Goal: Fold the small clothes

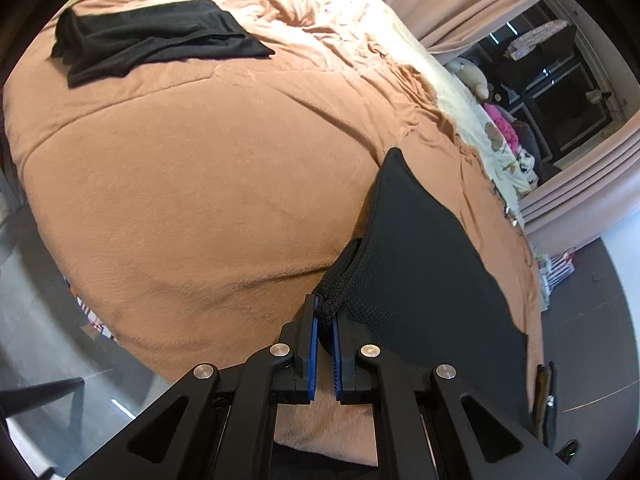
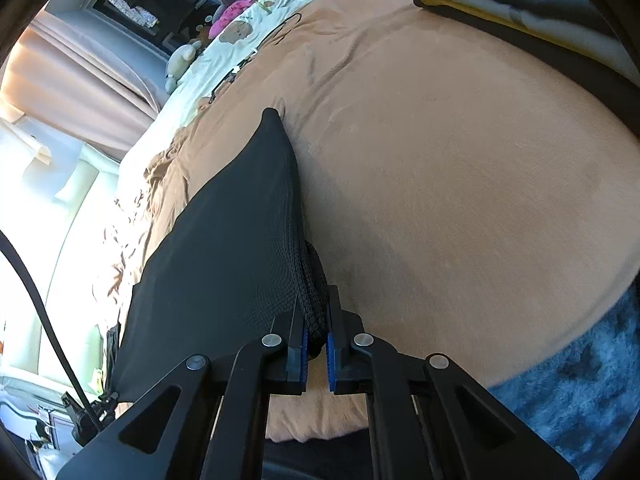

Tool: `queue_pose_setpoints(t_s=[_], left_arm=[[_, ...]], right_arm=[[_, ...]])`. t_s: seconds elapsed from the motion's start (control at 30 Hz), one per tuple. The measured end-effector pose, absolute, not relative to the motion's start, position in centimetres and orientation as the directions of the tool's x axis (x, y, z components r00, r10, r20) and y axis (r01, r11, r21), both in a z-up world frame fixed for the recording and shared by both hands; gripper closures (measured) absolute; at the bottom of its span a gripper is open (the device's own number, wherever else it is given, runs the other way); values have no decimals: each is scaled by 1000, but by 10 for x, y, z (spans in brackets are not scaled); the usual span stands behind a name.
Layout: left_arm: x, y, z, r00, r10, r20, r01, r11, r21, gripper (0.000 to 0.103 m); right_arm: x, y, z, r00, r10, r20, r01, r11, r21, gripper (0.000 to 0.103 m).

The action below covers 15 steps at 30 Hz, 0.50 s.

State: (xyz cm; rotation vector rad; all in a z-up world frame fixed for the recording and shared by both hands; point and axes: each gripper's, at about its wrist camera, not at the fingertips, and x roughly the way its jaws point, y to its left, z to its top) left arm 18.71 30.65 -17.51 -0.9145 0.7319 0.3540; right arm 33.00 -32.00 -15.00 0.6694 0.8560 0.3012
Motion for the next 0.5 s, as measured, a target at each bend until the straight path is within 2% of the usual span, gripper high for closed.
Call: queue_pose_setpoints(t_s=[0.2, 0.33, 0.37, 0.4, 0.47, 0.5], left_arm=[[184, 309, -186, 717, -67, -693, -545, 565, -619, 97], [185, 306, -187, 741, -133, -659, -487, 570, -662, 94], [185, 306, -187, 740, -139, -658, -484, 569, -664, 90], [184, 308, -189, 740, -148, -656, -483, 561, -672, 79], [179, 311, -193, 747, -150, -648, -489, 535, -689, 67], [176, 313, -196, 755, -150, -639, -489, 520, -700, 64]], right_arm=[[326, -320, -163, 586, 517, -624, 22, 760, 650, 98], [322, -318, -143, 588, 493, -641, -3, 794, 607, 96], [320, -317, -135, 595, 477, -646, -12, 810, 587, 94], [318, -318, -127, 604, 462, -649, -17, 822, 569, 91], [312, -317, -111, 620, 438, -651, -25, 840, 542, 86], [310, -315, -104, 626, 436, -646, -36, 844, 535, 83]])
